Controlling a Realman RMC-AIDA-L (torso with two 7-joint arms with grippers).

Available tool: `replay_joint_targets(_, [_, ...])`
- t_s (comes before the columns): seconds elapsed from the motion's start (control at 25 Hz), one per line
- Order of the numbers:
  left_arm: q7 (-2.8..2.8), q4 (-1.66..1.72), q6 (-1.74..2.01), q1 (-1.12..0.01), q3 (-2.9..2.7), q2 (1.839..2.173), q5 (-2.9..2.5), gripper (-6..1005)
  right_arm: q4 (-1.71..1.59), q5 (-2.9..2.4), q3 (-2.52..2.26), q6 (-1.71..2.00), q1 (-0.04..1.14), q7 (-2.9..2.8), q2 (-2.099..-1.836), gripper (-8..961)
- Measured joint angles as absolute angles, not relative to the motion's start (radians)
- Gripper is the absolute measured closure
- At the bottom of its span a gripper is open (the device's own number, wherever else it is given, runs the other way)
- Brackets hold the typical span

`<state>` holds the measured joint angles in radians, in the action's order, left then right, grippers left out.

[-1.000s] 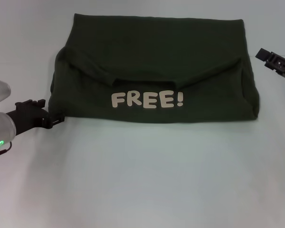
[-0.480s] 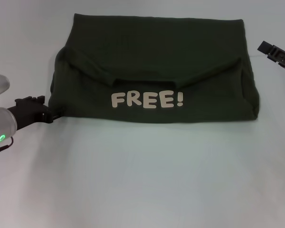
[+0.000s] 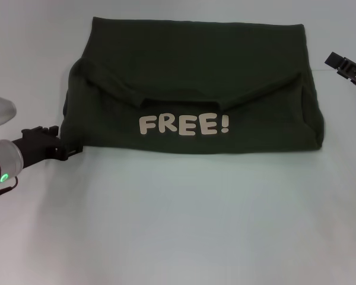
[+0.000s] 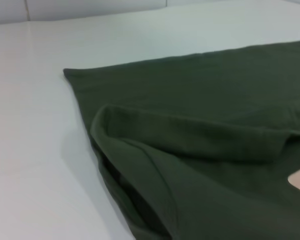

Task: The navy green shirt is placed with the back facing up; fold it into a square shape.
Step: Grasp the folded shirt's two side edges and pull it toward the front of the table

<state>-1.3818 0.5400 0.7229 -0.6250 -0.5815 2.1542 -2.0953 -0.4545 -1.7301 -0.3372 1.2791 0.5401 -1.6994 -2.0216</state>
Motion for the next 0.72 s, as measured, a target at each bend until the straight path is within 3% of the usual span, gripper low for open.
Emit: replay_joint_targets(0.72, [-1.376,0.545,0.725,-0.626,-0.607,2.158,-2.1,307,-0.454,-1.729,-0.338,1.262,0.546,-1.692,-2.032,205])
